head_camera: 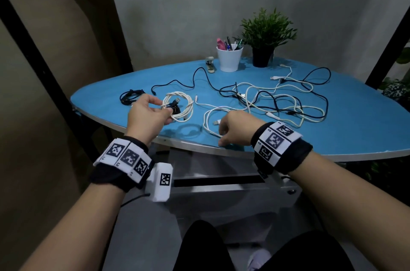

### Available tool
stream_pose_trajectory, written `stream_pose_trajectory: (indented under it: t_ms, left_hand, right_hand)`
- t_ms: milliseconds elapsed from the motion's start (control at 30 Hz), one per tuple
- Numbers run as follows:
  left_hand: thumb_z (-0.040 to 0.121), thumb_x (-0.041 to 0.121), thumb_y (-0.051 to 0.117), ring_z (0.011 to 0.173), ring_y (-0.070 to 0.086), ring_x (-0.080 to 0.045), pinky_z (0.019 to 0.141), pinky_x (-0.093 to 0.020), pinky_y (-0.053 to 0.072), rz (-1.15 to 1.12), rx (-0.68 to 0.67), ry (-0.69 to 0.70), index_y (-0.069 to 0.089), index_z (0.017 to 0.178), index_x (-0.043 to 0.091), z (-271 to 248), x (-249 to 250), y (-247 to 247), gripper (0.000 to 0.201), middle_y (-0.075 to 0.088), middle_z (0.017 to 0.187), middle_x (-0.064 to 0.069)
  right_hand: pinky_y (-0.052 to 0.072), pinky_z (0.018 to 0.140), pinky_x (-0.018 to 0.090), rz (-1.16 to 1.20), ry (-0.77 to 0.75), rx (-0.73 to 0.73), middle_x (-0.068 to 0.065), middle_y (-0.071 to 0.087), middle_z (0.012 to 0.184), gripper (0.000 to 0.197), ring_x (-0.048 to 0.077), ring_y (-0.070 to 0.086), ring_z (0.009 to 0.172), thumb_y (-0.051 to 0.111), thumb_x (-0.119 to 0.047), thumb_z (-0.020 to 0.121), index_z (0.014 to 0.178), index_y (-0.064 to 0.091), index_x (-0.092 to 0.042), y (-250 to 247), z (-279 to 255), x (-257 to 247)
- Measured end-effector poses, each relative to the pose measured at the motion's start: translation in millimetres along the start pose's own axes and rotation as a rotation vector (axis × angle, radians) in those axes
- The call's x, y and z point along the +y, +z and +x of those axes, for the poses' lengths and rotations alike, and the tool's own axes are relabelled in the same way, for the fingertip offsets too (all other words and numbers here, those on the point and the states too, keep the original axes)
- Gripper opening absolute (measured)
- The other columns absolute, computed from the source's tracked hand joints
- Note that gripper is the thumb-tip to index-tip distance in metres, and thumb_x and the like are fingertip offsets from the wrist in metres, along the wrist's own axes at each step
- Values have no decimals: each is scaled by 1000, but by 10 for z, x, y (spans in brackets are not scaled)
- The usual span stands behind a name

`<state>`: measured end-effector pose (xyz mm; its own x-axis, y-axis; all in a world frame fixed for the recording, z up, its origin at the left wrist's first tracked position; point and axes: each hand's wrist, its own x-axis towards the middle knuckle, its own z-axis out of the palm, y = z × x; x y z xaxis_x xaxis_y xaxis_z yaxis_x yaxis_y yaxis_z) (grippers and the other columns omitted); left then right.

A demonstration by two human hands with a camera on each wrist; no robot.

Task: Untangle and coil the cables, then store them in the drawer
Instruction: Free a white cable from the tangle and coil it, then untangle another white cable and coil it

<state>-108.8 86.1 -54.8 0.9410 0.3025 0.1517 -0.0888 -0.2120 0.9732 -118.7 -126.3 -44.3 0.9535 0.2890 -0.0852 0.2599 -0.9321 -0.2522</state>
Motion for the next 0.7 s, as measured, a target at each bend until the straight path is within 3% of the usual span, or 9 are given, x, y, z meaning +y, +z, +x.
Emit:
stream_pose_trajectory:
  t_ms: [67,233,300,467,533,633,700]
  left_hand:
    - [83,5,64,58,66,-16,82,-42,56,30,-23,-23,42,79,23,-5,-47,13,29,59,68,-6]
    - [84,6,61,52,66,-13,80,-43,55,69,-57,-60,42,68,19,-11,-137,67,28,60,68,-10]
    - [84,7,64,57,67,-16,80,-41,57,68,-75,-73,45,66,16,-27,-154,101,27,60,70,-10]
    - [83,12,67,65,68,-22,83,-42,56,69,-107,-88,51,63,13,-18,-243,183,26,63,52,1]
    - [83,12,67,65,69,-21,82,-41,57,72,-116,-84,53,64,11,-21,-243,239,24,65,60,-5]
    - [82,10,69,68,69,-18,79,-37,58,82,-132,-107,55,65,8,-19,-212,346,22,67,75,-12]
    - [81,13,70,74,68,-19,80,-37,57,119,-134,-99,61,70,7,20,-202,417,16,67,77,-11]
  right_hand:
    - [41,57,24,-52,7,9,4,64,75,1,23,61,77,68,-13,74,73,67,-13,13,10,-3]
    - [36,48,19,19,29,44,1,66,75,6,16,58,72,66,-13,77,72,69,-17,-62,-29,82]
    - [36,48,19,131,66,131,0,66,72,4,15,59,70,70,-16,77,73,70,-16,-144,-38,173]
    - [43,57,25,457,200,350,5,65,69,17,19,56,63,65,-17,84,67,61,-14,-383,-13,452]
    - [45,55,30,657,234,468,13,67,70,17,21,55,57,60,-12,85,68,57,-11,-462,-3,534]
    - [49,46,25,899,184,633,13,62,70,15,14,56,49,55,-7,90,75,52,-9,-583,-52,559]
    - [53,49,23,1018,95,741,12,60,70,18,12,57,50,52,-4,92,75,50,-11,-655,-101,542]
